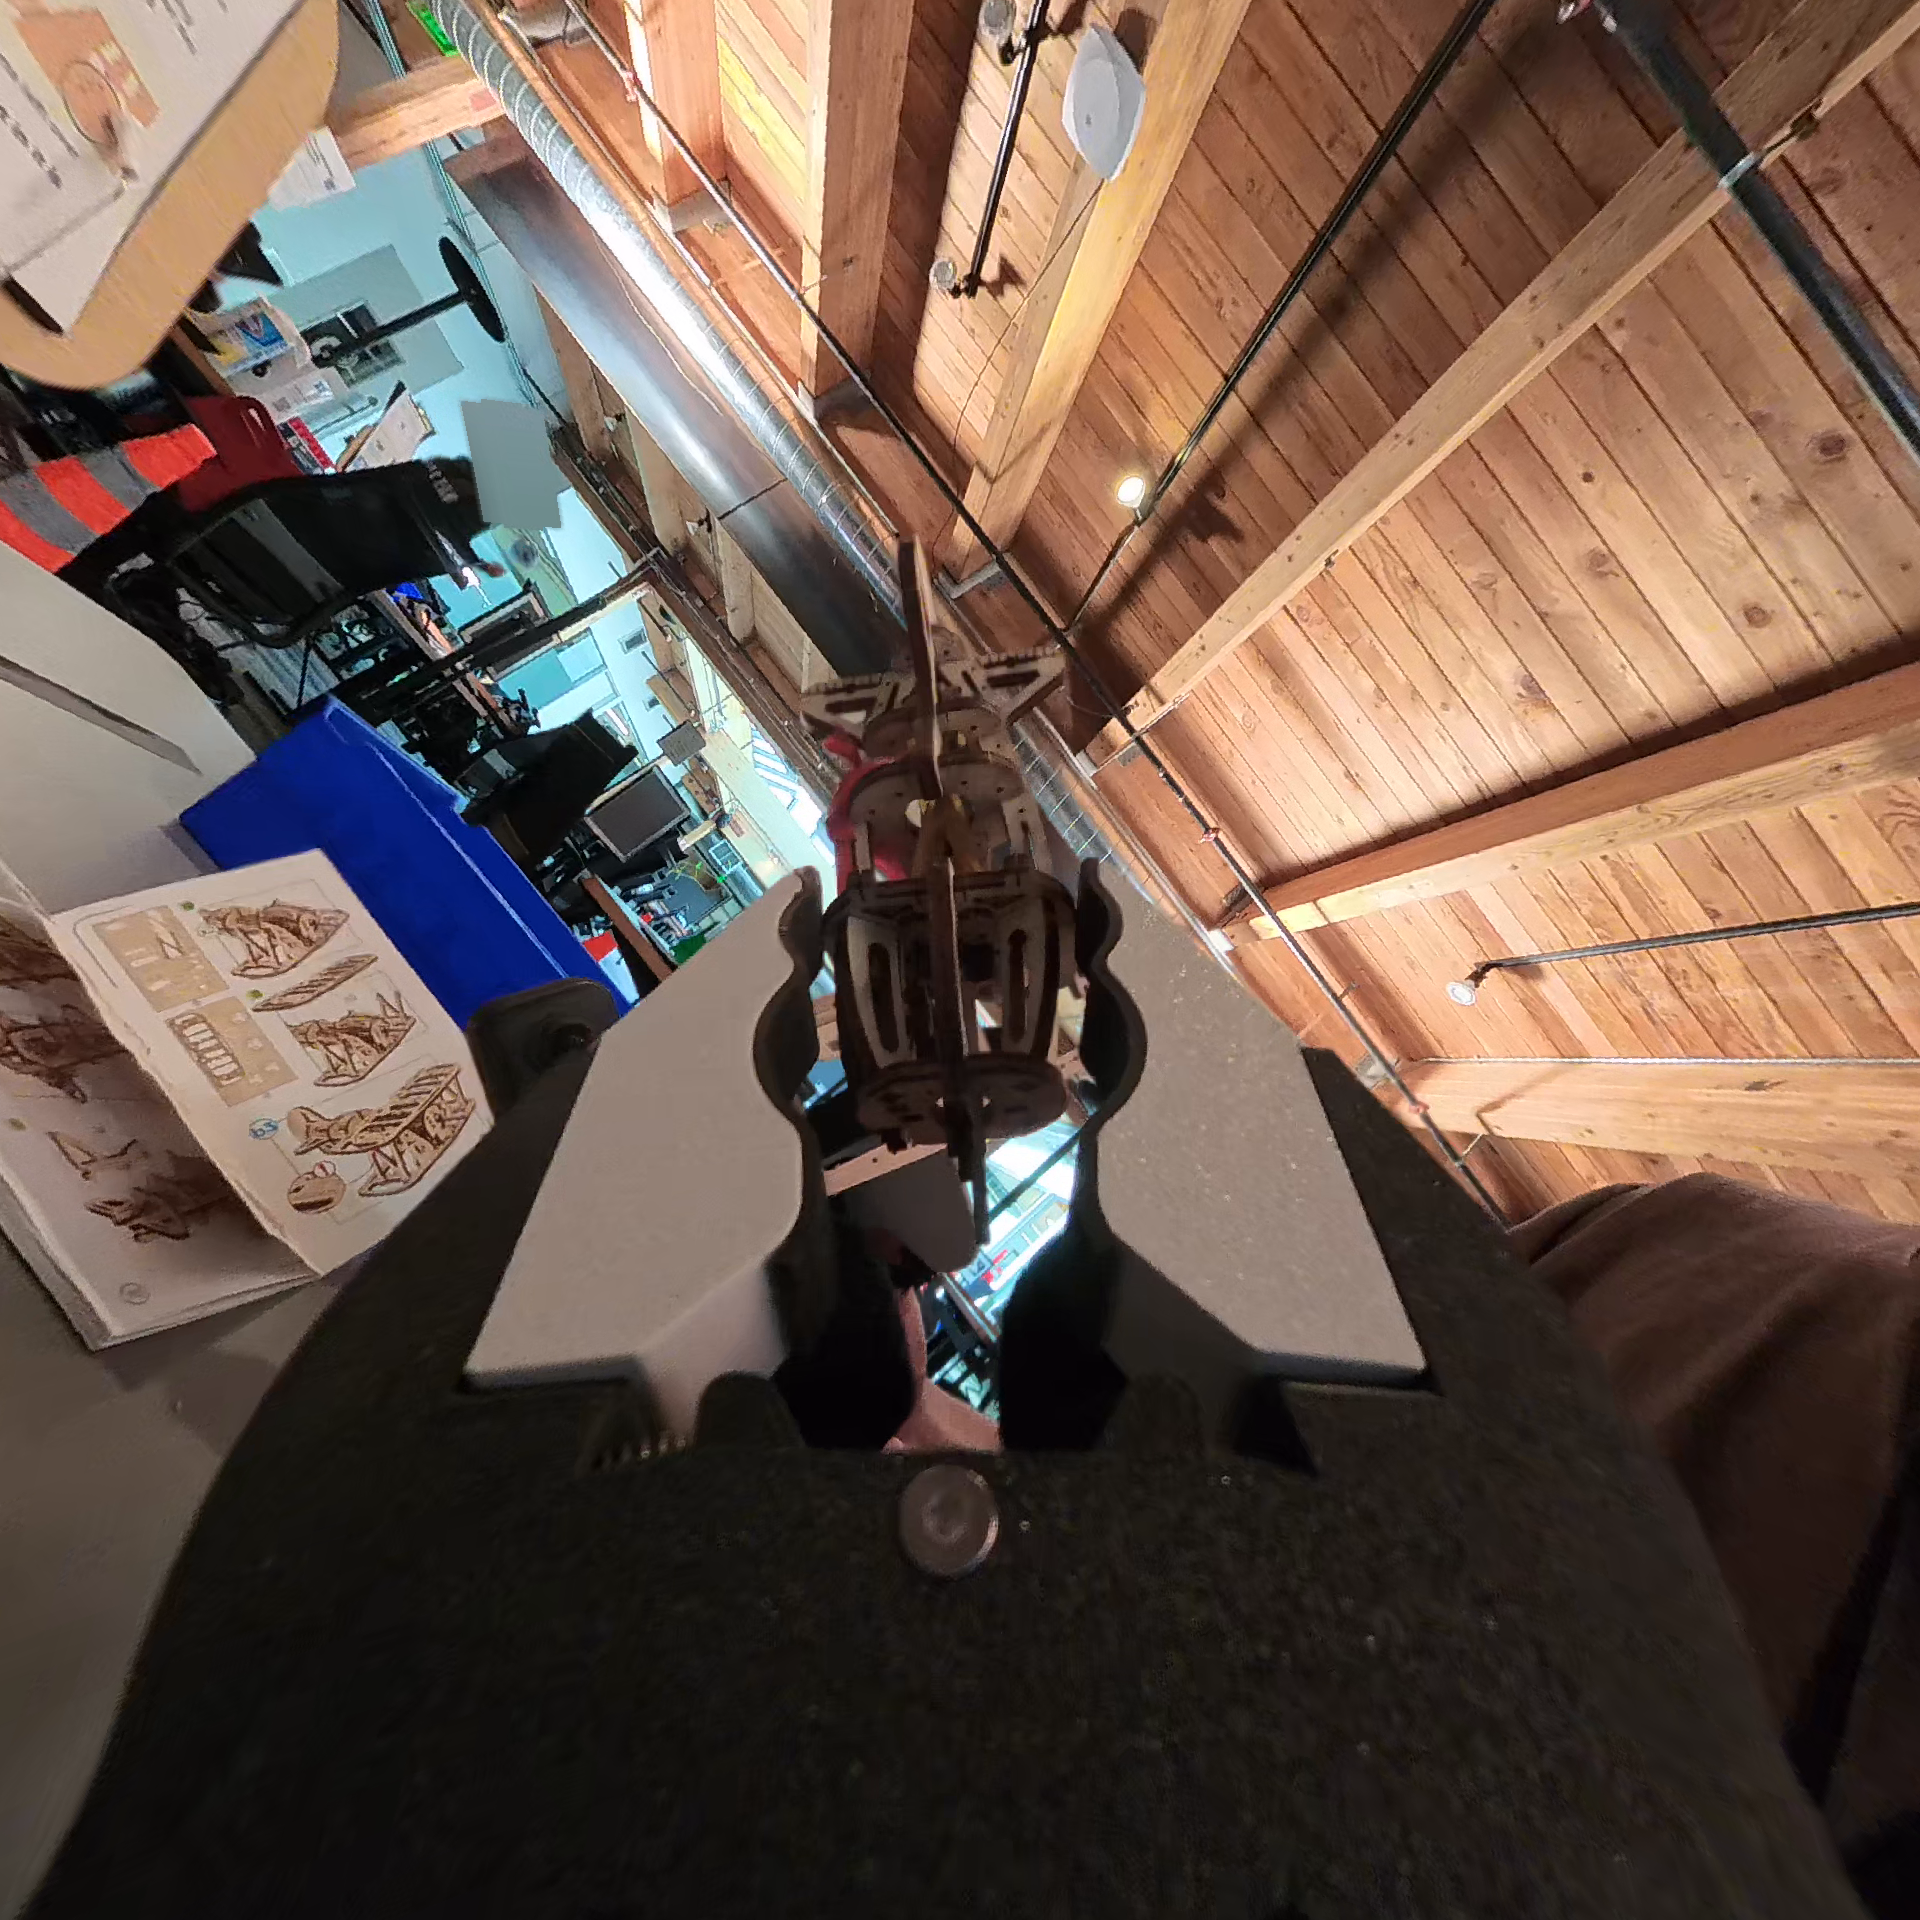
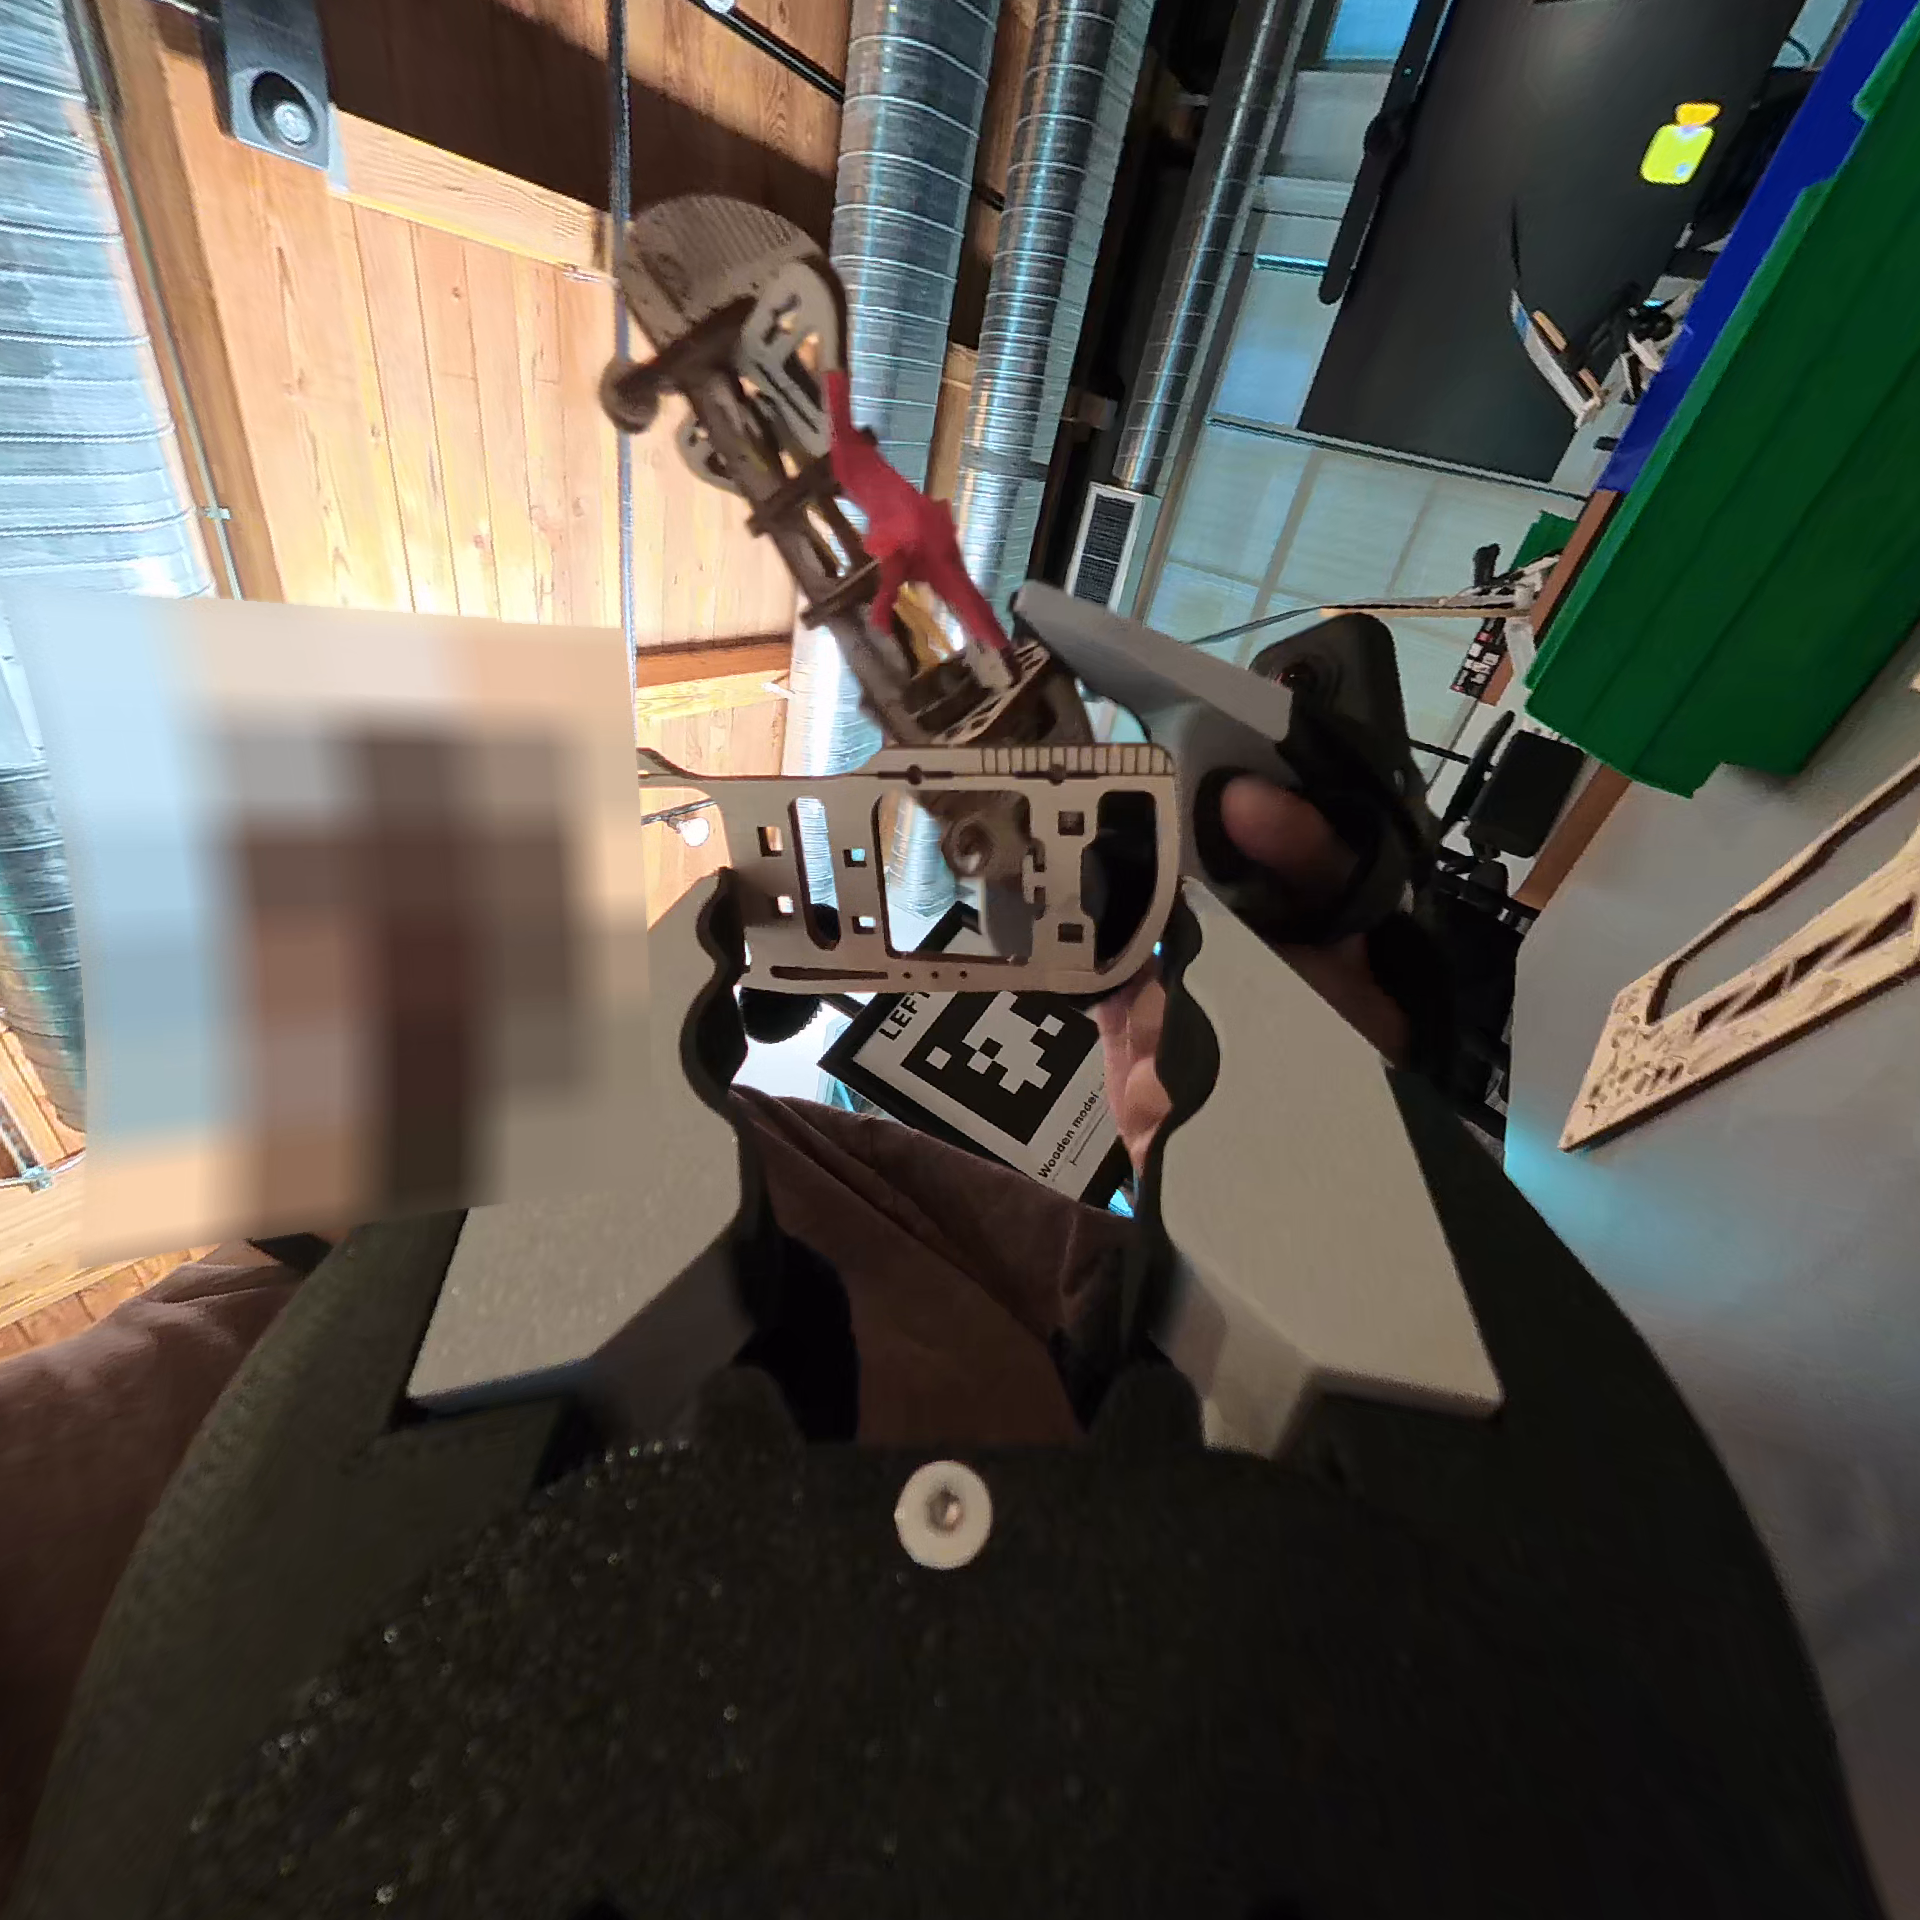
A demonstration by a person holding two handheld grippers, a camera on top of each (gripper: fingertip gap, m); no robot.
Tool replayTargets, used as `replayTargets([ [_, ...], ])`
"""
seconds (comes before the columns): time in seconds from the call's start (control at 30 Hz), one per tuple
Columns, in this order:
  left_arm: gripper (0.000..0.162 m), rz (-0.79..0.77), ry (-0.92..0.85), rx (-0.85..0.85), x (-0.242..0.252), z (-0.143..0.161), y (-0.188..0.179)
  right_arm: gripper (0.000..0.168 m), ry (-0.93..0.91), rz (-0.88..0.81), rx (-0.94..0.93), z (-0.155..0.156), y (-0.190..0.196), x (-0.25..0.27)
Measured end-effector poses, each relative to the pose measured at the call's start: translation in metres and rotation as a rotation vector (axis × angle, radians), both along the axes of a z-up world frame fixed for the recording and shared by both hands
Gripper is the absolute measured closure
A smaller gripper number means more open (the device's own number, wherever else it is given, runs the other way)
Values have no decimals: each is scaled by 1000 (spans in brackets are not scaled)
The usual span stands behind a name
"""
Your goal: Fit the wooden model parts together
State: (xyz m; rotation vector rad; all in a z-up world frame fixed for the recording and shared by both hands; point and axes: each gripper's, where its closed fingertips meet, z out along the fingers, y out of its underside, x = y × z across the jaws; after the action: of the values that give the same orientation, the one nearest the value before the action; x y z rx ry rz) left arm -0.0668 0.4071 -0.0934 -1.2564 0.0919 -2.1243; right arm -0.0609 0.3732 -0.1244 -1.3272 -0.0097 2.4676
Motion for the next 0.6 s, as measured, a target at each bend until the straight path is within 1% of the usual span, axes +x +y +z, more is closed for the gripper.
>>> replayTargets([
  [0.03, 117, 9, -9, 0, -5, 1, 2, 89, -19, 0, -2, -1, 0, 1],
  [0.07, 116, 20, -10, 2, -10, 3, 5, 90, -66, -7, 2, -5, 0, 1],
  [0.1, 117, 33, -8, 8, -16, 3, 7, 90, -159, -19, 16, -12, 0, 0],
  [0.13, 117, 47, 0, 16, -22, 4, 10, 90, -307, -43, 36, -22, -1, -2],
  [0.17, 117, 63, 22, 30, -28, 3, 12, 90, -508, -89, 67, -37, 1, -1],
  [0.23, 117, 115, 95, 57, -40, -3, 19, 90, -1035, -181, 130, -76, 6, 21],
  [0.27, 117, 137, 123, 66, -46, -6, 22, 90, -1266, -241, 167, -86, 10, 42],
  [0.3, 117, 151, 141, 70, -52, -9, 26, 90, -1450, -303, 199, -88, 14, 64],
  [0.33, 117, 161, 157, 72, -57, -11, 29, 90, -1583, -348, 219, -86, 17, 81],
  [0.37, 117, 171, 173, 73, -60, -14, 32, 90, -1657, -376, 227, -82, 17, 93],
  [0.47, 117, 188, 197, 77, -66, -18, 36, 90, -1708, -409, 227, -72, 15, 106],
  [0.53, 117, 184, 195, 75, -65, -19, 36, 90, -1711, -402, 245, -73, 11, 108],
  [0.6, 117, 173, 183, 73, -62, -20, 34, 90, -1652, -372, 283, -77, 6, 102],
])
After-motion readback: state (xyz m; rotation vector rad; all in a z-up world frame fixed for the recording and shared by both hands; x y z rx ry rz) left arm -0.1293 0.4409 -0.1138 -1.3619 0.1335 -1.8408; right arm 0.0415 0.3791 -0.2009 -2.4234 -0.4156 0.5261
